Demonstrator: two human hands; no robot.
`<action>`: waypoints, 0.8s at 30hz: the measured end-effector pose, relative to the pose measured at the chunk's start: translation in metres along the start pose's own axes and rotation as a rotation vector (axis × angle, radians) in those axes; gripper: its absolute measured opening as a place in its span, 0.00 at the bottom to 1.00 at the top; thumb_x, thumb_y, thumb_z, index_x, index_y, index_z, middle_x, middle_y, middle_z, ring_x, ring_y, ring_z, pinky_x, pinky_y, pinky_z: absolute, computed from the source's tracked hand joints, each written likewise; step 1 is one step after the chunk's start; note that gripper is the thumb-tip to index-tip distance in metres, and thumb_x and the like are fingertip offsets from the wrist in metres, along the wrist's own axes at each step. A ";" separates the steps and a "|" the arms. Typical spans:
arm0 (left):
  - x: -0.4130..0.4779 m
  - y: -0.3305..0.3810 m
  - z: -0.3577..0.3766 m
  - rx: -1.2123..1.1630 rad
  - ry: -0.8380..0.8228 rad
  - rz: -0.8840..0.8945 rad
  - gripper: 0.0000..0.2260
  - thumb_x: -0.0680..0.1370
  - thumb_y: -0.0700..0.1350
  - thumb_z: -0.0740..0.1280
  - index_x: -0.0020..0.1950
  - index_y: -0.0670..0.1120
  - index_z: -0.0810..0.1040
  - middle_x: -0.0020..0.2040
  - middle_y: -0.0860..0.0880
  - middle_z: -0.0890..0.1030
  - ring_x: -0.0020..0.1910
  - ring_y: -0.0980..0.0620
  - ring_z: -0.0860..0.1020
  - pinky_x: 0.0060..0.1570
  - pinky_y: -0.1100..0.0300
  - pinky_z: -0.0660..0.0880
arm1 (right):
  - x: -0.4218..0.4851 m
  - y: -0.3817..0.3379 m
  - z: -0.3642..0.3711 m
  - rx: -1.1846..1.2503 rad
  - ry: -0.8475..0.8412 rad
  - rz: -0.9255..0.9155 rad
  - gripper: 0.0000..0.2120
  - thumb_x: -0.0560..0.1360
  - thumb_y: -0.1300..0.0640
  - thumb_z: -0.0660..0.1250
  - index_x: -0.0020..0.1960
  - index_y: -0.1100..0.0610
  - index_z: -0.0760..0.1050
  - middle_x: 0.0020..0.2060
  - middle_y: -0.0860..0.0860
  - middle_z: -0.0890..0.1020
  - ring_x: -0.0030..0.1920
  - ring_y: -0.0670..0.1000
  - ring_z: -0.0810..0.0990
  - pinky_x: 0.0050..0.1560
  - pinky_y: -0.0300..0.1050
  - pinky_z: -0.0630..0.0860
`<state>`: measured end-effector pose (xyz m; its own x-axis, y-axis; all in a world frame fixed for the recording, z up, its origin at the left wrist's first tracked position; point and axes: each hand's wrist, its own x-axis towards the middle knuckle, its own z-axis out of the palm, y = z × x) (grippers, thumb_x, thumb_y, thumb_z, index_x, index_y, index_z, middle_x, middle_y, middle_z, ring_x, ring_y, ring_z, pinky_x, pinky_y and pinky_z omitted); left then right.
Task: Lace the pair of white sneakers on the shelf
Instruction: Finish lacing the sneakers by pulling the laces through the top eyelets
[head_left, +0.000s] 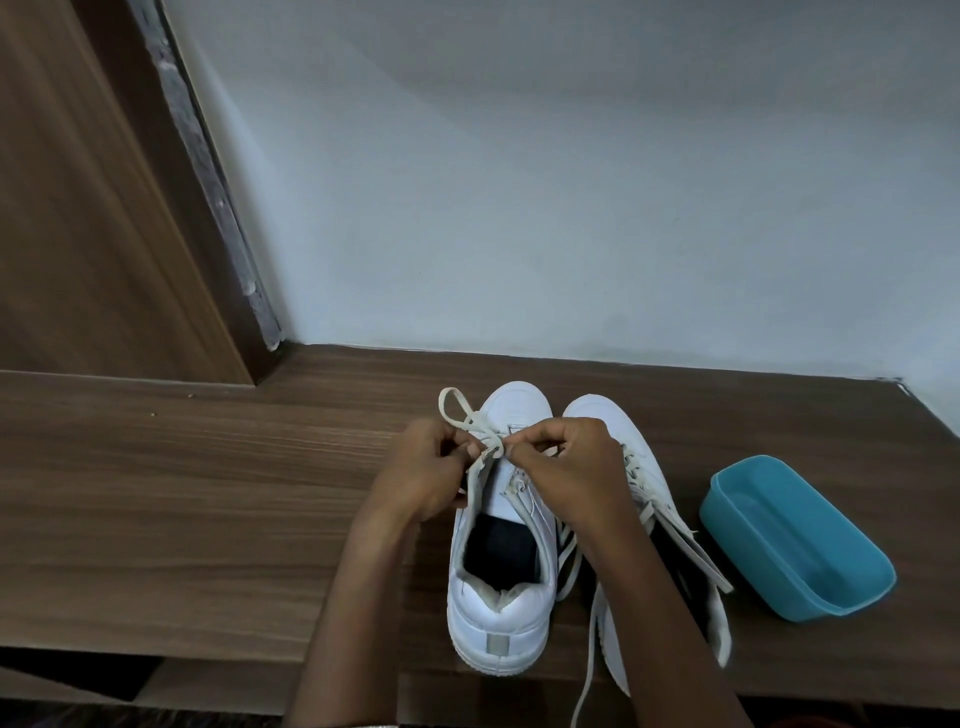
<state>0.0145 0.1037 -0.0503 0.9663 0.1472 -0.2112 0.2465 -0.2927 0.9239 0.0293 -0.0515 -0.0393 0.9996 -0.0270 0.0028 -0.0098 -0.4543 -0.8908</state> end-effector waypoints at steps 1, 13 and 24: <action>0.000 0.002 0.000 0.009 0.024 0.011 0.08 0.83 0.39 0.63 0.49 0.39 0.81 0.43 0.43 0.84 0.37 0.51 0.82 0.31 0.62 0.77 | 0.000 0.001 0.000 -0.002 0.008 0.006 0.06 0.71 0.60 0.73 0.41 0.50 0.85 0.33 0.43 0.84 0.34 0.35 0.80 0.34 0.28 0.71; -0.019 0.044 -0.013 -0.578 0.151 0.152 0.10 0.86 0.42 0.54 0.49 0.41 0.69 0.44 0.39 0.85 0.40 0.48 0.85 0.36 0.57 0.82 | -0.004 -0.014 -0.008 0.170 0.082 -0.206 0.16 0.71 0.68 0.68 0.49 0.49 0.83 0.47 0.43 0.82 0.36 0.50 0.77 0.33 0.32 0.71; -0.023 0.045 -0.038 -0.971 0.168 0.343 0.06 0.84 0.41 0.60 0.51 0.45 0.75 0.32 0.50 0.75 0.30 0.55 0.72 0.32 0.64 0.73 | 0.000 -0.001 0.010 -0.111 0.023 -0.390 0.02 0.74 0.53 0.75 0.43 0.50 0.84 0.43 0.44 0.82 0.42 0.43 0.78 0.43 0.41 0.72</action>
<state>0.0004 0.1228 0.0082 0.9322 0.3507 0.0894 -0.2767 0.5314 0.8007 0.0295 -0.0421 -0.0435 0.9280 0.1471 0.3424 0.3664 -0.5277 -0.7663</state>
